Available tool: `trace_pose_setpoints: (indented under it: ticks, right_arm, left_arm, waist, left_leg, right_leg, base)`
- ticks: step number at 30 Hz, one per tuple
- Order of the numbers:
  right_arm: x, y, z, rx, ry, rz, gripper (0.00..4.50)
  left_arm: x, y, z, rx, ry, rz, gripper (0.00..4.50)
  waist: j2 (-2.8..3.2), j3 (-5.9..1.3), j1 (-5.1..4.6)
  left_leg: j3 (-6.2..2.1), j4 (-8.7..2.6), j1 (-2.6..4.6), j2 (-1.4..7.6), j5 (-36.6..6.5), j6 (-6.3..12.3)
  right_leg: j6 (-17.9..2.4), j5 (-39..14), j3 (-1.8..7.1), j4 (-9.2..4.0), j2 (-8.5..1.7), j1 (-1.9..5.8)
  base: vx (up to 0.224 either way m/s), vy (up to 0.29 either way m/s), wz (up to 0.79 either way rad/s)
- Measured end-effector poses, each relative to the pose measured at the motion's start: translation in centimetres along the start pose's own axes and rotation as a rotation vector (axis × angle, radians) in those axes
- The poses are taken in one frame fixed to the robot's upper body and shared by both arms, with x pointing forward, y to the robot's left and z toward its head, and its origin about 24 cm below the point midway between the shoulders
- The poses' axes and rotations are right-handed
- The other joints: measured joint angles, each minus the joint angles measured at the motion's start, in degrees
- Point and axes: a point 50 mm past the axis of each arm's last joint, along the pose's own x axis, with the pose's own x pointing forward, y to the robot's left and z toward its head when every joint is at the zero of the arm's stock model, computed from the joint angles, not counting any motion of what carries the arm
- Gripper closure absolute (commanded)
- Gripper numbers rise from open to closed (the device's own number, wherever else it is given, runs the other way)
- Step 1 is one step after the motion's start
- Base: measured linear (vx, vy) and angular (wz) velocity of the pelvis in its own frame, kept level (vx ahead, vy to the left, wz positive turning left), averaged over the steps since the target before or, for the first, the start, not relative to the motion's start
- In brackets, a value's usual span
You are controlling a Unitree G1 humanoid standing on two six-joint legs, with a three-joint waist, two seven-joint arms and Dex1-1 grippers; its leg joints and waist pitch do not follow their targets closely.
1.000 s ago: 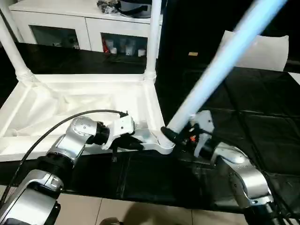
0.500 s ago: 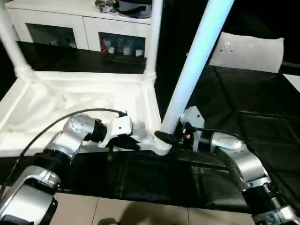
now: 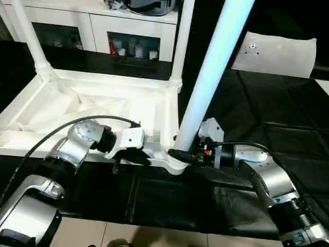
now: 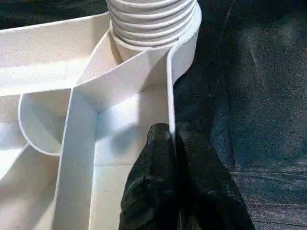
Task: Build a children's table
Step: Insert table leg to table base
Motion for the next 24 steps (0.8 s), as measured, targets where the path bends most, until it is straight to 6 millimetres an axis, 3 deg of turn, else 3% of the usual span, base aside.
trace_pose_setpoints:
  ticks: [5,13,19,24]
  right_arm:
    - [0.6,0.0,0.0,-0.02,-0.012,-0.01,2.61]
    - [2.9,-0.4,0.2,0.054,-0.095,-0.168,2.61]
    - [3.1,-2.3,0.1,0.127,-0.123,-0.395,2.61]
    - [3.4,-3.0,0.5,0.134,-0.128,-0.485,2.61]
  left_arm:
    - [-0.6,-0.4,-0.4,-0.017,0.005,0.022,4.5]
    - [-1.5,-2.2,-0.8,-0.169,-0.024,0.218,4.5]
    - [1.7,-2.9,1.2,-0.298,-0.099,0.396,4.5]
    - [3.0,-2.6,2.3,-0.34,-0.097,0.471,4.5]
  waist:
    - [-0.12,0.16,-0.37]
    - [0.14,0.9,-3.41]
    - [0.14,0.91,-4.31]
    - [0.29,0.97,-4.08]
  left_leg:
    - [0.0,-0.24,0.08,-0.01,0.0,-0.01]
    - [0.0,-0.41,-0.04,-0.08,0.0,-0.02]
    - [0.02,-0.38,-0.24,-0.13,0.0,-0.02]
    - [0.13,-0.53,-0.18,-0.13,0.0,-0.02]
  right_leg:
    - [0.0,0.0,0.0,-0.04,0.01,-0.04]
    - [-0.1,0.0,-0.03,-0.16,-0.02,-0.51]
    - [-0.2,0.0,-0.01,-0.72,-0.04,-0.73]
    - [-0.3,0.1,0.08,-0.66,0.0,-0.73]
  base:
    - [0.0,0.0,0.0]
    - [0.0,0.0,0.0]
    - [0.0,0.0,0.0]
    - [0.0,0.0,0.0]
